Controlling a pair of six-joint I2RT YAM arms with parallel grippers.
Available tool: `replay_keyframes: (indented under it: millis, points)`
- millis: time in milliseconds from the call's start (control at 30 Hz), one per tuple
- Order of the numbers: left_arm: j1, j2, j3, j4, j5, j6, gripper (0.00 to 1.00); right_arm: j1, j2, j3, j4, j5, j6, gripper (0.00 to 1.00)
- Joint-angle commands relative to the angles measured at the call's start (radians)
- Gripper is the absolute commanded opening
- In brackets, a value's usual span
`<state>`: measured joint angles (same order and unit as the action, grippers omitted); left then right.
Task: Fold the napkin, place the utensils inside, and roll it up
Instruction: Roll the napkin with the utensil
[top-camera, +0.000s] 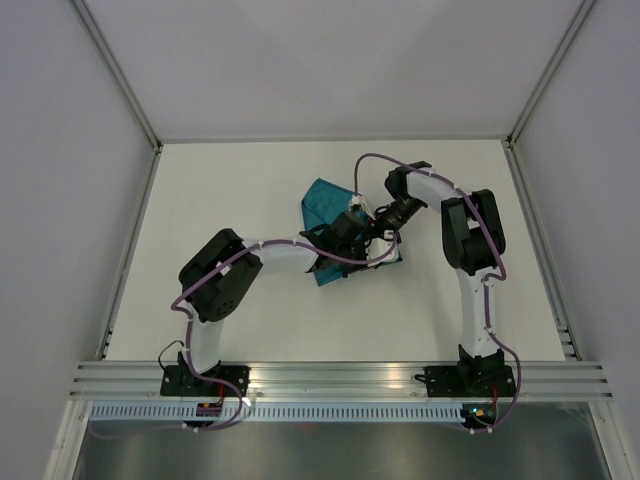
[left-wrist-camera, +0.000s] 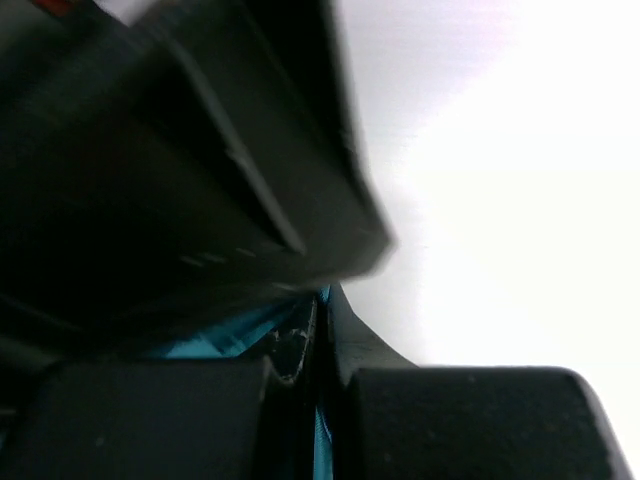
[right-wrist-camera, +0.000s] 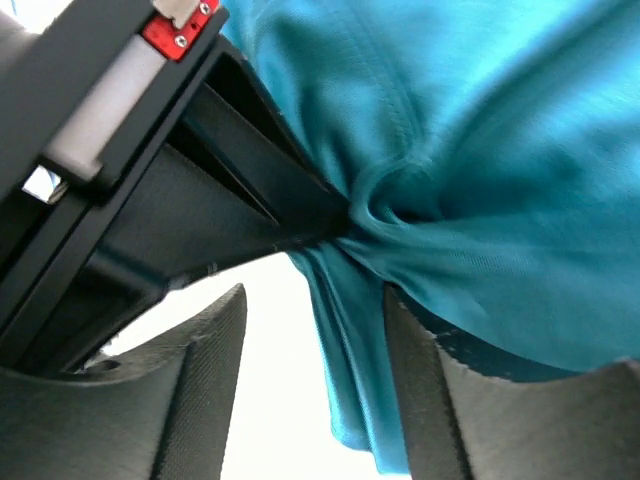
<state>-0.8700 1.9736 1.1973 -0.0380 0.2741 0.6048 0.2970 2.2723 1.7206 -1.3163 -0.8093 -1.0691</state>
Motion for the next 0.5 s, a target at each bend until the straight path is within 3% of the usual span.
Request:
replay_keyframes:
  millis: [0,267,467]
  points:
    - [0.009,0.037,0.025,-0.169,0.142,-0.082,0.02,-0.045,-0.102,0.02,0.118,-0.048,0.029,0.65]
    - [0.052,0.042,0.09,-0.25,0.281,-0.141,0.02,-0.176,-0.192,0.011,0.158,-0.206,0.086,0.68]
    - [0.114,0.088,0.176,-0.349,0.442,-0.207,0.02,-0.259,-0.362,-0.182,0.353,-0.238,0.093,0.68]
